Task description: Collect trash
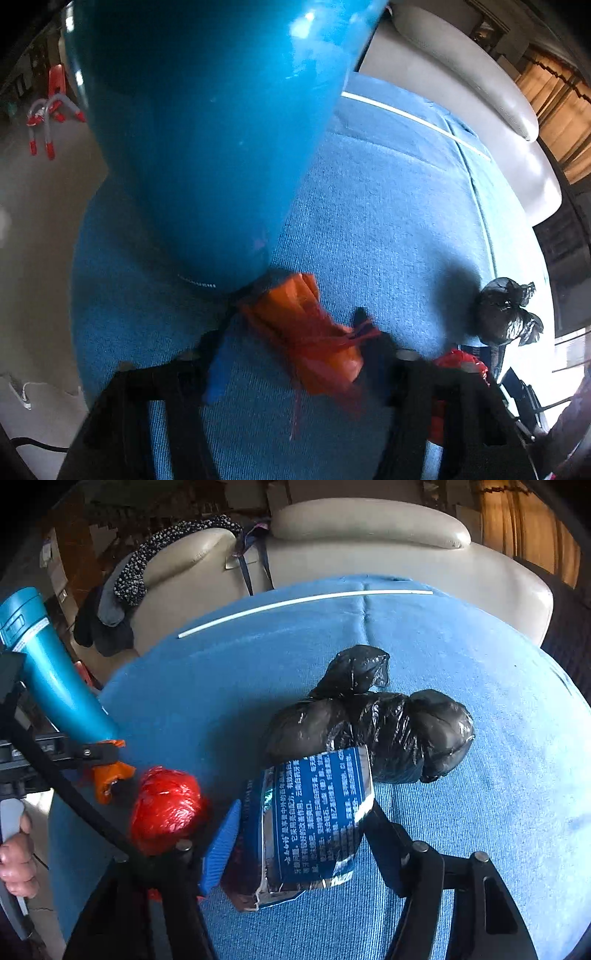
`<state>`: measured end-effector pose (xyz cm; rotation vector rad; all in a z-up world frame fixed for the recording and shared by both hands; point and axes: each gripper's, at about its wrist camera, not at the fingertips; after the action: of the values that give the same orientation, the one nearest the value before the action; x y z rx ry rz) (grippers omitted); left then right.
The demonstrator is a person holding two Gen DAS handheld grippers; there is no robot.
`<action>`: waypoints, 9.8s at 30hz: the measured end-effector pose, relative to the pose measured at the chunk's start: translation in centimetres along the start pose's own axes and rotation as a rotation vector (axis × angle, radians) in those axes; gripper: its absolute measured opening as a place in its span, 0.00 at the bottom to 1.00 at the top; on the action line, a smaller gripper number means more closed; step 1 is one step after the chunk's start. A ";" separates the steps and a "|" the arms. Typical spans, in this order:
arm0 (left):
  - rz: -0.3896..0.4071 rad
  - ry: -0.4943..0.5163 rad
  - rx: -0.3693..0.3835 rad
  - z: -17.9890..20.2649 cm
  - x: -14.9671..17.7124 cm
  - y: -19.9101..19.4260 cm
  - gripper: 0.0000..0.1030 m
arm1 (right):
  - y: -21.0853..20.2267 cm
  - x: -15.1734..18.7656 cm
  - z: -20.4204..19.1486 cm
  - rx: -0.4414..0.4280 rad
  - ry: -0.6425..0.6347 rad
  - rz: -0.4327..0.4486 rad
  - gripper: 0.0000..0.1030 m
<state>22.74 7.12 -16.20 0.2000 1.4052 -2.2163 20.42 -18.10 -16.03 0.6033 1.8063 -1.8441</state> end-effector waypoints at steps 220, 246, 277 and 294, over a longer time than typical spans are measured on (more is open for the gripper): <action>0.002 0.745 -0.049 12.6 13.6 -8.1 0.66 | -16.0 7.8 14.6 -0.079 0.315 0.051 0.68; -0.175 0.458 0.167 11.7 6.7 -0.3 0.69 | 3.2 -7.5 7.7 -0.338 0.251 -0.115 0.68; 0.094 0.750 0.020 17.0 14.0 -9.7 0.46 | -12.3 5.2 10.7 -0.256 0.254 0.092 0.43; 0.210 0.888 0.033 19.9 18.1 -15.3 0.46 | -21.6 10.2 12.7 -0.267 0.357 0.232 0.43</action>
<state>2.46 -11.25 -1.70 1.4056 1.6430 -2.0341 -0.63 -30.97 -5.04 1.0386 2.0605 -1.3774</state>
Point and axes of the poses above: each gripper's, at about its wrist camera, not at the fingertips, and y roughly the way its jaws point, z to its right, x to its underside, and after that the axes turned 14 degrees about x, right-handed
